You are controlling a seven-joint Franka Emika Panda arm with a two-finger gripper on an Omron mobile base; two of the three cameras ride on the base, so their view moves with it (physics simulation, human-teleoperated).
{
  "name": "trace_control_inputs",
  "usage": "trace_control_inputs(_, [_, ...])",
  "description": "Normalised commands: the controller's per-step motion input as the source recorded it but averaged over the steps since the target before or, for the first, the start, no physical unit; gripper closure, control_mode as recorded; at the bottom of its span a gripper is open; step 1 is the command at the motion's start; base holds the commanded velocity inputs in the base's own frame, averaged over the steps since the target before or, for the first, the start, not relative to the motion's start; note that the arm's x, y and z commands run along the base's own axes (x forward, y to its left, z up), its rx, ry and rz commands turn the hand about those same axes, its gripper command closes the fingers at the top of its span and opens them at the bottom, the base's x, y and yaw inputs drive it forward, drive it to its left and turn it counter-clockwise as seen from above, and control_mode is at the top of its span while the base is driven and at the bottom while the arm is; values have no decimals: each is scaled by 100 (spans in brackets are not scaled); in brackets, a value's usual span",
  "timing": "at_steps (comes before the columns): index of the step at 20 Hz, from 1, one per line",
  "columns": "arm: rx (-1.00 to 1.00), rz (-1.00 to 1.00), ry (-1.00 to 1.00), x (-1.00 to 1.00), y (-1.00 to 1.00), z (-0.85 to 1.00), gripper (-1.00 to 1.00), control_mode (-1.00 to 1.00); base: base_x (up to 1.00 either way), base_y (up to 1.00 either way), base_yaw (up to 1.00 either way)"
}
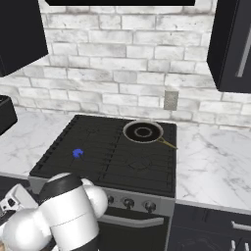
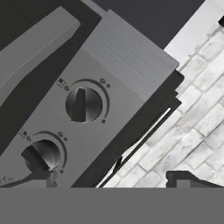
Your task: Turn off the front left burner of the stove.
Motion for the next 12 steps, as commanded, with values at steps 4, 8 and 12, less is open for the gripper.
trace_control_inputs(4, [0,0,0,35,-2,-9,-100,-100,0,0,0])
trace_control_inputs(8, [0,0,0,29,-17,-10,-100,-100,0,0,0])
trace_control_inputs(12, [0,0,0,21,-28,-19,-100,-100,0,0,0])
